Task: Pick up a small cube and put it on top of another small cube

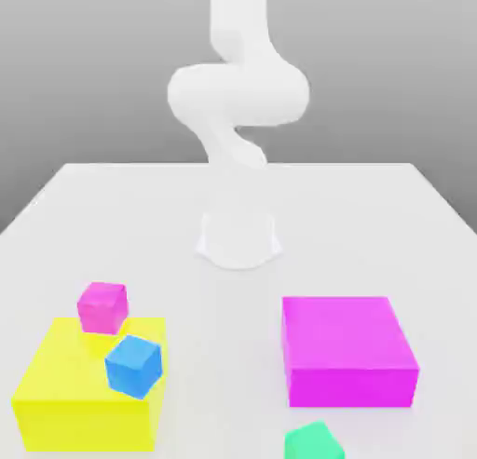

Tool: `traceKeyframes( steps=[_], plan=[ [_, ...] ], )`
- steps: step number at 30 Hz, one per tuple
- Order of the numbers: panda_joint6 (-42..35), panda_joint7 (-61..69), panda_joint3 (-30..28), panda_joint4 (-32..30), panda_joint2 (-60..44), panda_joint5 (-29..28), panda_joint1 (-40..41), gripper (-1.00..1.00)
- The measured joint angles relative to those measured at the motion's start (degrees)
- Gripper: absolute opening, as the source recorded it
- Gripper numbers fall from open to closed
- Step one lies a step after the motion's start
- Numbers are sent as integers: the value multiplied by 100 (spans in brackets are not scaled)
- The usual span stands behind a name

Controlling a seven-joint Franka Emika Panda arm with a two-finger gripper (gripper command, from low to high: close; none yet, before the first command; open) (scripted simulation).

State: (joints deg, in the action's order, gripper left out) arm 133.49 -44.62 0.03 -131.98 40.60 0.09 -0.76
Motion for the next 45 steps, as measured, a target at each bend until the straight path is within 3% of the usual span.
traceKeyframes(
  steps=[27,32,33,40,45],
  plan=[
    [1839,1143,223,-215,-5645,-137,-637,0],
    [2543,1139,171,-67,-6684,-222,-713,0],
    [2652,1132,162,-39,-6823,-231,-720,-100],
    [2648,1127,165,-40,-6823,-238,-717,-100],
    [1953,1132,164,-247,-5920,-137,-658,-100]
  ],
)
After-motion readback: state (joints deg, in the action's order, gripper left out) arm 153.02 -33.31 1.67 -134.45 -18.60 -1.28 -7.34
